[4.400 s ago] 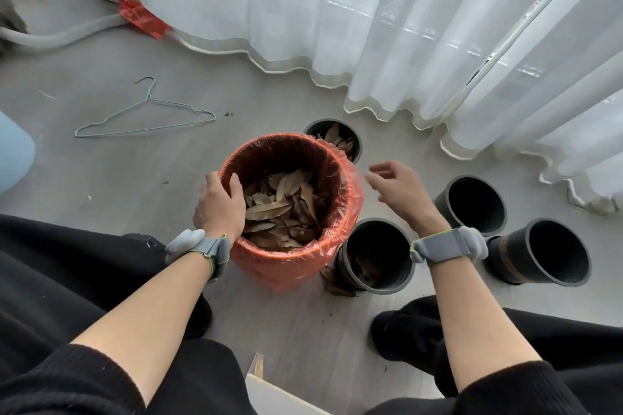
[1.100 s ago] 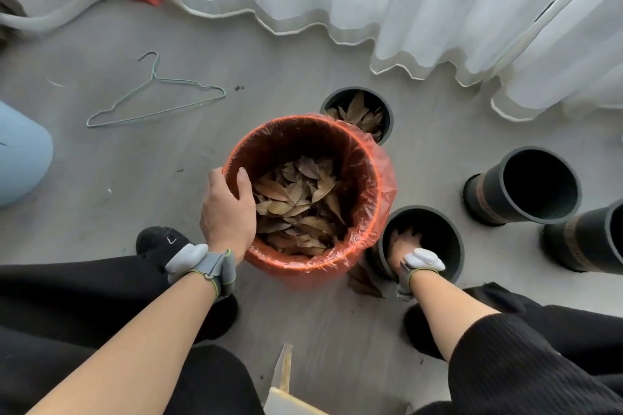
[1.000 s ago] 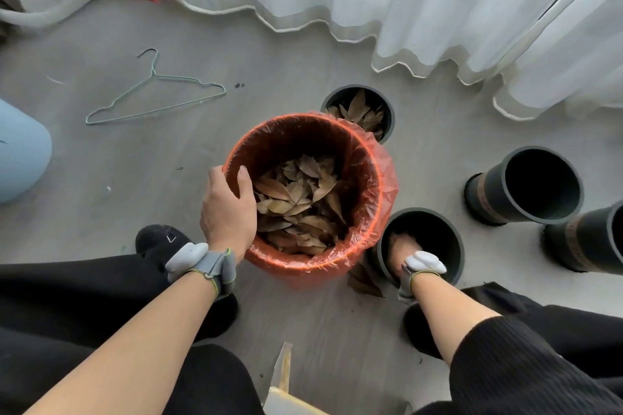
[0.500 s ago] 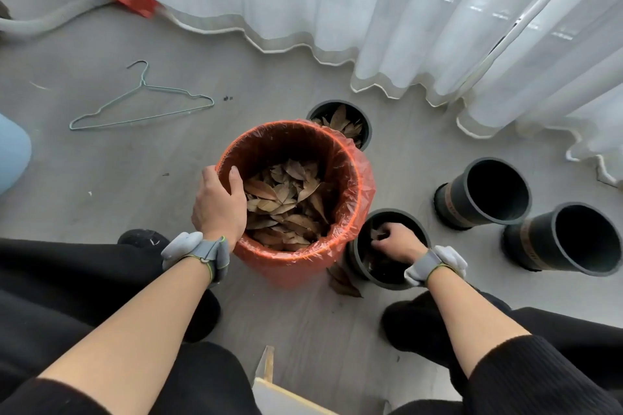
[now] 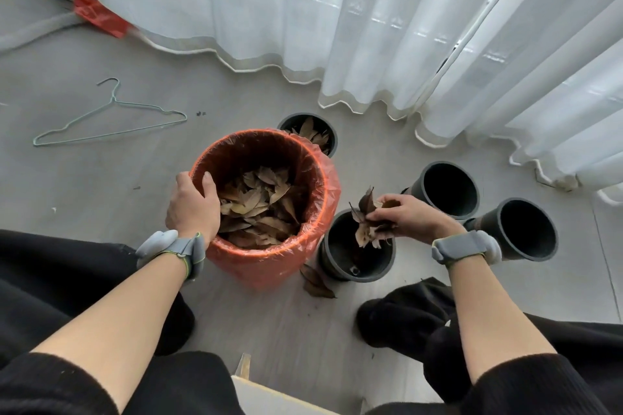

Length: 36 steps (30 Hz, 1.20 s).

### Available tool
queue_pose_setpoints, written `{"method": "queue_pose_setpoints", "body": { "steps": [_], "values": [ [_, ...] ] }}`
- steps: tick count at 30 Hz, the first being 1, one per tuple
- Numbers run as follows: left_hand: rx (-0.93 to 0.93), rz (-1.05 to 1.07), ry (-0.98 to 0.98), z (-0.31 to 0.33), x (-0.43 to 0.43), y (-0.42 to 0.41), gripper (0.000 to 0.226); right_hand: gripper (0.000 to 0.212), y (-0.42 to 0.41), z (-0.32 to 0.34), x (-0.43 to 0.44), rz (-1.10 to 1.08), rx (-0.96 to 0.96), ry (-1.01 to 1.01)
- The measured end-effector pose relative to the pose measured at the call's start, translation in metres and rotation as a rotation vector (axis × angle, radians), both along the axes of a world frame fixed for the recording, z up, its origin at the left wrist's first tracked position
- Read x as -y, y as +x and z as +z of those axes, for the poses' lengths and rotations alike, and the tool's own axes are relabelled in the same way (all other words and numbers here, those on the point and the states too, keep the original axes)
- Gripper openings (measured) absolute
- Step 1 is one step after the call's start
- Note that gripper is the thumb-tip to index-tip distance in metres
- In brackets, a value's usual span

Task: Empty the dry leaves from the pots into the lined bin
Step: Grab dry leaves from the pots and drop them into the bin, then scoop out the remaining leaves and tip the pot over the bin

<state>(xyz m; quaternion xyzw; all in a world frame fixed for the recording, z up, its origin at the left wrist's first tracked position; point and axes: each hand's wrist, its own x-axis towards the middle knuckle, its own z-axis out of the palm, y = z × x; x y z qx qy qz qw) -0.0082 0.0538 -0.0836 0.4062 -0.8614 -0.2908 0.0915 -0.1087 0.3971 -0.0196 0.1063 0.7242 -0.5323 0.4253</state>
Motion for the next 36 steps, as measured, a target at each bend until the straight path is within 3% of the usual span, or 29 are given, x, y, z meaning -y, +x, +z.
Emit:
{"method": "queue_pose_setpoints", "body": {
  "steps": [8, 14, 16, 20, 22, 24, 27, 29, 31, 33, 36],
  "values": [
    [0.004, -0.015, 0.005, 0.002, -0.004, 0.003, 0.046, 0.012, -0.011, 0.069, 0.072, 0.138, -0.368, -0.108],
    [0.014, -0.028, 0.019, 0.003, -0.005, 0.002, 0.046, 0.011, 0.003, 0.073, 0.144, 0.276, -0.538, -0.101],
    [0.014, -0.041, 0.028, 0.006, -0.006, 0.001, 0.045, 0.022, 0.004, 0.066, 0.16, 0.323, -0.622, -0.044],
    [0.02, -0.039, 0.041, 0.006, -0.002, 0.001, 0.044, 0.074, 0.006, 0.04, 0.164, 0.517, -0.751, 0.17],
    [0.01, -0.03, 0.032, 0.004, 0.001, 0.001, 0.044, 0.089, 0.005, 0.027, 0.153, 0.548, -0.76, 0.252],
    [0.001, -0.031, 0.026, 0.004, 0.002, 0.001, 0.045, 0.082, 0.0, 0.014, 0.135, 0.465, -0.754, 0.254],
    [-0.004, -0.018, 0.024, 0.003, 0.002, 0.0, 0.046, 0.034, -0.01, -0.001, 0.106, 0.119, -0.871, 0.297],
    [-0.009, -0.024, 0.032, 0.002, 0.002, 0.0, 0.047, 0.016, -0.014, -0.008, 0.083, -0.117, -0.932, 0.372],
    [-0.014, -0.034, 0.052, 0.001, 0.005, 0.001, 0.049, 0.018, -0.013, -0.017, 0.06, -0.164, -0.862, 0.483],
    [-0.016, -0.049, 0.117, -0.001, 0.009, 0.002, 0.051, 0.032, -0.005, -0.033, 0.038, -0.035, -0.655, 0.658],
    [-0.095, -0.022, 0.367, -0.001, 0.012, 0.002, 0.054, 0.051, 0.027, -0.057, 0.012, 0.169, -0.3, 0.897]
  ]
}}
